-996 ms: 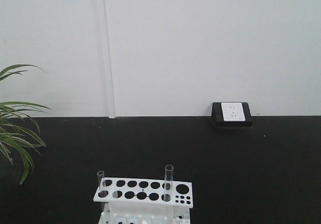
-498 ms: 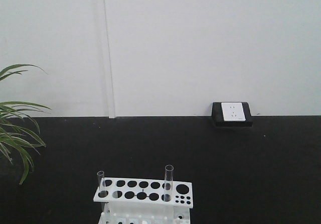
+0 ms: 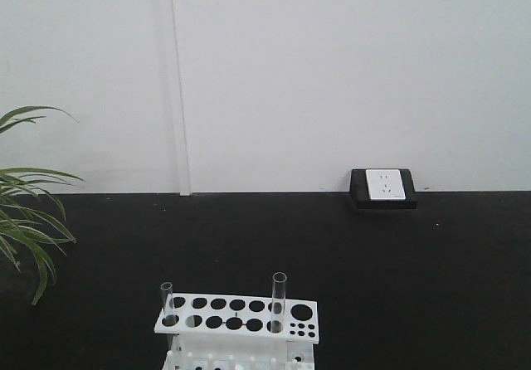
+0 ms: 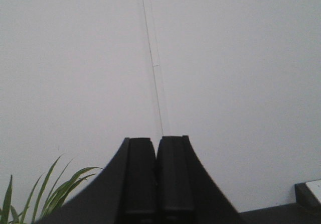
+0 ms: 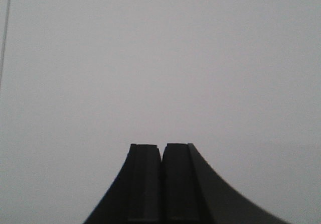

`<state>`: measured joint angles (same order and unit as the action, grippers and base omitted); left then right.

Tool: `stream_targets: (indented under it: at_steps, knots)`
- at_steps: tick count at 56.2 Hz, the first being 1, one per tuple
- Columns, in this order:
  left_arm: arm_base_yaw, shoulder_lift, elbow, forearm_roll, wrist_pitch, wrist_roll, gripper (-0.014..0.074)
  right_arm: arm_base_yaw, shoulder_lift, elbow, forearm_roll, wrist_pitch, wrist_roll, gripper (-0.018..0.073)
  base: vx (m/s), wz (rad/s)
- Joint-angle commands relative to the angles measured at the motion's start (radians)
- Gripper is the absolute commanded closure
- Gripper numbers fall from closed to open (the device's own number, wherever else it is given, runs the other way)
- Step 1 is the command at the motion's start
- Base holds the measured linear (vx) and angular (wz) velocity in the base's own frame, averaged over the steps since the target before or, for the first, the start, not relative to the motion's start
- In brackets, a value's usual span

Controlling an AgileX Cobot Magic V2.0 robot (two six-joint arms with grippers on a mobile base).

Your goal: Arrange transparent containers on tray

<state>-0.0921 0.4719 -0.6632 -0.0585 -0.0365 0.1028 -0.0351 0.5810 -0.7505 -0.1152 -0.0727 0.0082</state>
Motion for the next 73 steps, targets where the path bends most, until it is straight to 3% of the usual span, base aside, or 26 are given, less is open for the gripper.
stream_targets:
  at_steps: [1,11,29,37,50,55,62,73]
  knots:
    - [0.002,0.155,-0.113,-0.003,-0.062,0.003,0.0597,-0.004,0.135,-0.116,-0.009,-0.059,0.007,0.0571,0.00,0.00]
    - [0.002,0.333,-0.169,-0.003,-0.088,-0.005,0.0597,-0.003,0.252,-0.144,-0.009,-0.062,0.064,0.0571,0.00,0.00]
    - [0.002,0.402,-0.169,-0.003,-0.082,-0.005,0.0536,-0.003,0.308,-0.144,-0.010,-0.035,0.078,0.0515,0.00,0.00]
    - [0.002,0.402,-0.169,-0.003,-0.082,-0.005,0.0428,-0.003,0.308,-0.144,-0.010,-0.030,0.078,0.0403,0.00,0.00]
    - [-0.004,0.402,-0.169,-0.006,-0.081,-0.013,0.0144,0.000,0.308,-0.144,-0.001,-0.002,0.102,0.0062,0.00,0.00]
    - [-0.050,0.402,-0.169,-0.007,-0.078,-0.047,0.0059,0.057,0.308,-0.144,0.019,0.006,0.133,-0.0069,0.00,0.00]
    - [-0.132,0.402,-0.169,-0.006,-0.056,-0.058,-0.0007,0.163,0.308,-0.144,0.013,0.018,0.130,-0.0172,0.00,0.00]
    - [-0.231,0.402,-0.169,-0.002,-0.067,-0.054,-0.0004,0.295,0.308,-0.144,0.013,0.020,0.109,-0.0157,0.00,0.00]
